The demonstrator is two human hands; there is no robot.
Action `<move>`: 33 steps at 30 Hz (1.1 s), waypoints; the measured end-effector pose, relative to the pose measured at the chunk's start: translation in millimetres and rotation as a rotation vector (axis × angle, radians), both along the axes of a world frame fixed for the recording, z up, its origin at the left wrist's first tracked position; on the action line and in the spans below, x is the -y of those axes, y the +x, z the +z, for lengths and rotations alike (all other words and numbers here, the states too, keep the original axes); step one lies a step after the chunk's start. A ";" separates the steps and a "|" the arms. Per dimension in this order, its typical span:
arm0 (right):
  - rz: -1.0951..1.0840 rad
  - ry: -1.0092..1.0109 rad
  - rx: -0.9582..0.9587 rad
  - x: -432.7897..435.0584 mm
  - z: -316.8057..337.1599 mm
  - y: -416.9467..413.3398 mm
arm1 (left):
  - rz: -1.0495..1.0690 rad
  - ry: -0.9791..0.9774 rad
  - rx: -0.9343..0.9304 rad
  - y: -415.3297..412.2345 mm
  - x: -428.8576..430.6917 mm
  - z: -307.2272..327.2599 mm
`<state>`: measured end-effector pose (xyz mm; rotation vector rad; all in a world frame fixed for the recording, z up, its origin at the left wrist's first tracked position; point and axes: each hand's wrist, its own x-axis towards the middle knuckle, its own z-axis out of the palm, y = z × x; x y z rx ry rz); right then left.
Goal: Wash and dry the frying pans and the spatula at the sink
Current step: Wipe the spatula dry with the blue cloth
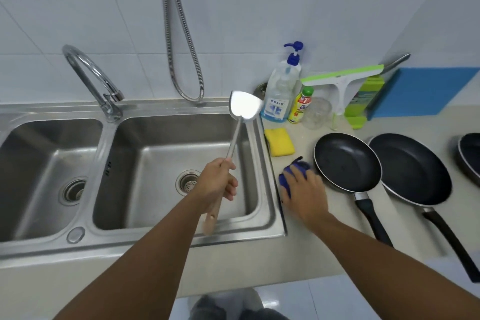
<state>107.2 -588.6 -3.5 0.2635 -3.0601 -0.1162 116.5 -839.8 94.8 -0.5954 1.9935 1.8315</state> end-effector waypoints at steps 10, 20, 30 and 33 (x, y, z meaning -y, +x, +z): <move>0.136 -0.400 0.144 -12.1 20.9 -6.5 | -0.023 -0.021 -0.023 0.8 -49.6 2.3; -0.237 -1.539 0.369 21.5 93.7 63.8 | -0.153 0.057 -0.077 -19.4 -100.5 33.4; -0.387 -1.276 0.145 -70.2 96.4 85.4 | -0.023 0.217 -0.167 -97.1 -171.2 79.7; -0.364 -1.219 0.071 -116.5 99.4 89.1 | -0.016 0.131 -0.198 -118.8 -198.8 93.9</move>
